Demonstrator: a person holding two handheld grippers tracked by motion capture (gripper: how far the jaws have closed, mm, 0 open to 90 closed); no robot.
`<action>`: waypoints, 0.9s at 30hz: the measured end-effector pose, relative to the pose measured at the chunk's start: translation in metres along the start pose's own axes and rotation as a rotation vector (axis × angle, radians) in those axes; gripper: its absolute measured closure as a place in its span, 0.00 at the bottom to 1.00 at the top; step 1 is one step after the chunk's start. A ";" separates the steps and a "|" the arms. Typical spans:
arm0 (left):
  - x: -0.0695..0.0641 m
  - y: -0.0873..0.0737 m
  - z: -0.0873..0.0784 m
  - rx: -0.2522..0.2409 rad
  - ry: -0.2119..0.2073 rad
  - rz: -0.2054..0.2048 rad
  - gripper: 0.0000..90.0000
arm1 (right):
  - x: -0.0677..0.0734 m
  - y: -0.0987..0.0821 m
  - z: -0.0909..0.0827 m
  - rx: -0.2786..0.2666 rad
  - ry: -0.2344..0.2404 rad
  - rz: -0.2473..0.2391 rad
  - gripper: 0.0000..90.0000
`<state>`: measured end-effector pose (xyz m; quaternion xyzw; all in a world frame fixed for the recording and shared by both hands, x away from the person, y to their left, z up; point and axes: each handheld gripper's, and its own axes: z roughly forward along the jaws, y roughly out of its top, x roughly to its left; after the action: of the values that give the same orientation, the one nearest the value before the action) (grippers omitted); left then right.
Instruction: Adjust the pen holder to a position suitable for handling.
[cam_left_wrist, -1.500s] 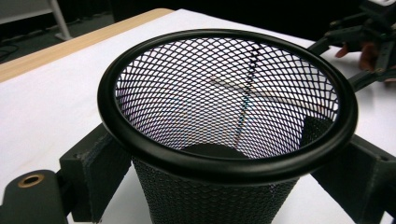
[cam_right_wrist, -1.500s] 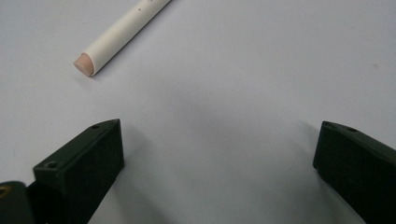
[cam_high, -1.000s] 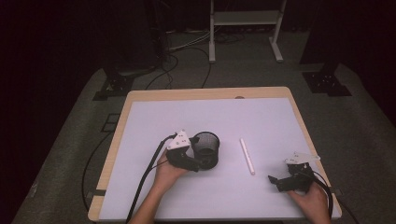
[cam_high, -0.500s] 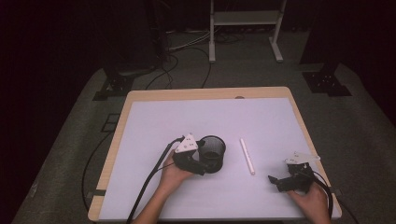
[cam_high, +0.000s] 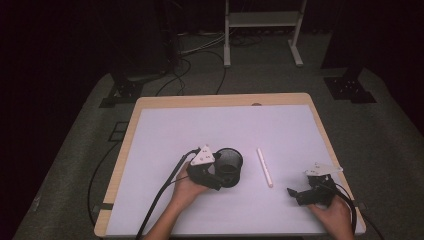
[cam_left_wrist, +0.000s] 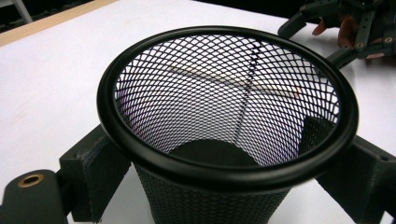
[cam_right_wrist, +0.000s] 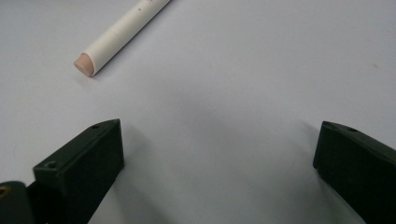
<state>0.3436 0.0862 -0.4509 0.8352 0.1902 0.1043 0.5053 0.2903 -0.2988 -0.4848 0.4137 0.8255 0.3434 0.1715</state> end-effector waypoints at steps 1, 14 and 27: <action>-0.001 0.000 0.000 0.006 0.002 0.005 0.11 | 0.000 0.000 0.000 -0.001 0.000 0.000 0.01; -0.002 0.000 -0.003 0.028 -0.007 0.006 0.11 | 0.000 0.000 0.000 -0.001 0.000 0.000 0.01; -0.002 -0.006 -0.020 0.056 0.012 -0.006 0.01 | 0.000 0.000 0.000 0.000 0.001 0.002 0.01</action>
<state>0.3330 0.1043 -0.4471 0.8478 0.1987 0.1023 0.4808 0.2905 -0.2987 -0.4848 0.4144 0.8251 0.3438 0.1708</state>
